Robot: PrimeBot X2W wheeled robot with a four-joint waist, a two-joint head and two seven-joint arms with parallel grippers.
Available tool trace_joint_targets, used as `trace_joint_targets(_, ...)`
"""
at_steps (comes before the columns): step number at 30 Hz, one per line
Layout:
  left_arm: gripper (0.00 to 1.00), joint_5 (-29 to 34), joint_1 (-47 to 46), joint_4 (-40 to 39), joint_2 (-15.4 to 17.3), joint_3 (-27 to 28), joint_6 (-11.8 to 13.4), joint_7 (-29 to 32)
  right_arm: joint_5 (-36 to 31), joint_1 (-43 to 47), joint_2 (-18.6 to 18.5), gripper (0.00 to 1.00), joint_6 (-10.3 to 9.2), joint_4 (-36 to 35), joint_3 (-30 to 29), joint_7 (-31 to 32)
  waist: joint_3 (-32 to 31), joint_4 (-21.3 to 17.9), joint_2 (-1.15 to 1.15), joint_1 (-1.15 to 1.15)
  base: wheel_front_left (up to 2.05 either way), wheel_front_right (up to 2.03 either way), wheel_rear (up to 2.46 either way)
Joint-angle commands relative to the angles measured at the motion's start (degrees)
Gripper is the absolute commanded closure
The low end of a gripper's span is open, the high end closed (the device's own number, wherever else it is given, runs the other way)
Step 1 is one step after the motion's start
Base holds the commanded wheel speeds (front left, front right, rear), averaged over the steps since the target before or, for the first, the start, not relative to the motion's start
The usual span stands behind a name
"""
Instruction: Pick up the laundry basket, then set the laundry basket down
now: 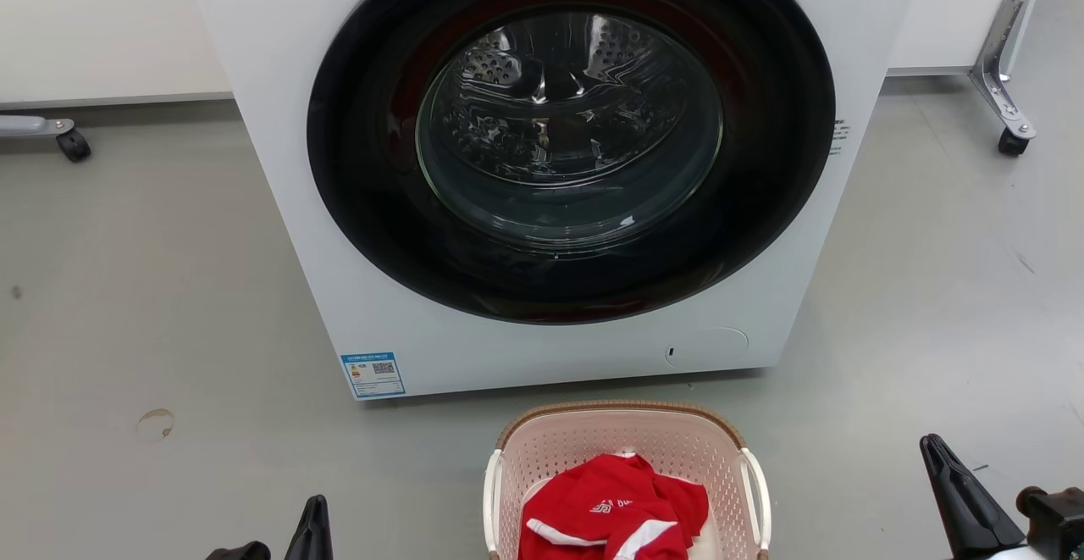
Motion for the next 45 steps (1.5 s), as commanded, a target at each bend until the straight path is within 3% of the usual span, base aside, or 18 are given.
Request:
trace_joint_targets(1, 1.00, -1.59, -1.54, -1.51, 0.17, 0.76, -0.46, 0.37, 1.99, -1.66, -1.63, 1.00, 0.01, -1.21, -0.89, 0.46, -0.01, 0.02, 0.00, 0.09, 0.00, 0.00, 0.00)
trace_joint_targets(45, 1.00, -26.39, -4.50, -3.69, -0.50, 6.69, -4.48, 7.53, 29.70, -6.55, -0.79, 1.00, 0.10, 0.80, -5.02, 6.84, 0.92, 0.31, 0.00, 0.00, 0.00, 0.00, 0.00)
